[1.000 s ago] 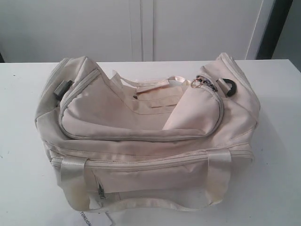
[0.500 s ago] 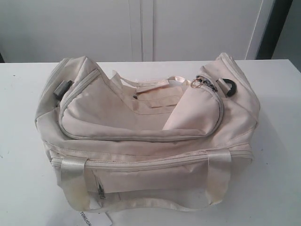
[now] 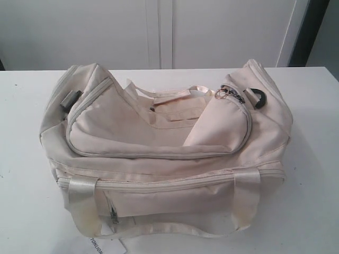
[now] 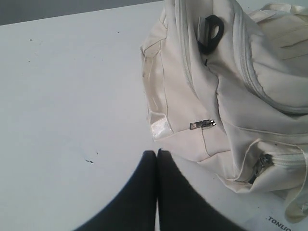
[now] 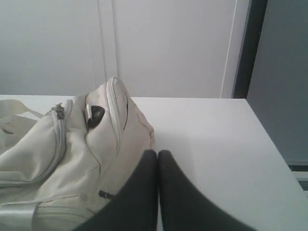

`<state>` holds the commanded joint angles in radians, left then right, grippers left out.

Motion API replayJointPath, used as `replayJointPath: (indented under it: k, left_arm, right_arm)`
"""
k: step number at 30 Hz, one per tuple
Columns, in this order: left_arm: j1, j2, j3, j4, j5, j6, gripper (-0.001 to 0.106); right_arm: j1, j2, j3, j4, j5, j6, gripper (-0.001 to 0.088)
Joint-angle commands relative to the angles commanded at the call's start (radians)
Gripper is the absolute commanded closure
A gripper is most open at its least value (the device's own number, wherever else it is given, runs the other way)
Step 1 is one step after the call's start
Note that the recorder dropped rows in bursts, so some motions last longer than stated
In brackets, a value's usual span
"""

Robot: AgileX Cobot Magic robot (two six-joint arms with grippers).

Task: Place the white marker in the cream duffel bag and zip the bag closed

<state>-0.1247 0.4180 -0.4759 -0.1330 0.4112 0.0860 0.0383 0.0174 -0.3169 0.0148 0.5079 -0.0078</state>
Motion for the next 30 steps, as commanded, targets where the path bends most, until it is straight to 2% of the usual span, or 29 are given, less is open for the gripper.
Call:
replayJointPath:
  k: [3,7,14,27,30]
  left_arm:
    - [0.000,0.000,0.000,0.000,0.000,0.000,0.105]
    - [0.000,0.000,0.000,0.000,0.004,0.000,0.105]
    - [0.000,0.000,0.000,0.000,0.004,0.000,0.105]
    - [0.000,0.000,0.000,0.000,0.004,0.000,0.105]
    - [-0.005,-0.036,0.010,0.000,0.000,0.000,0.105]
  right_arm:
    - [0.000,-0.017,0.126,-0.015,-0.039,0.041,0.0868]
    - [0.000,-0.017,0.202,-0.015,-0.119,0.041,0.0868]
    - [0.000,-0.017,0.317,-0.015,-0.137,0.041,0.0868]
    - [0.000,-0.017,0.317,-0.015,-0.163,0.041,0.0868]
    - [0.000,-0.017,0.317,-0.015,-0.163,0.041,0.0868]
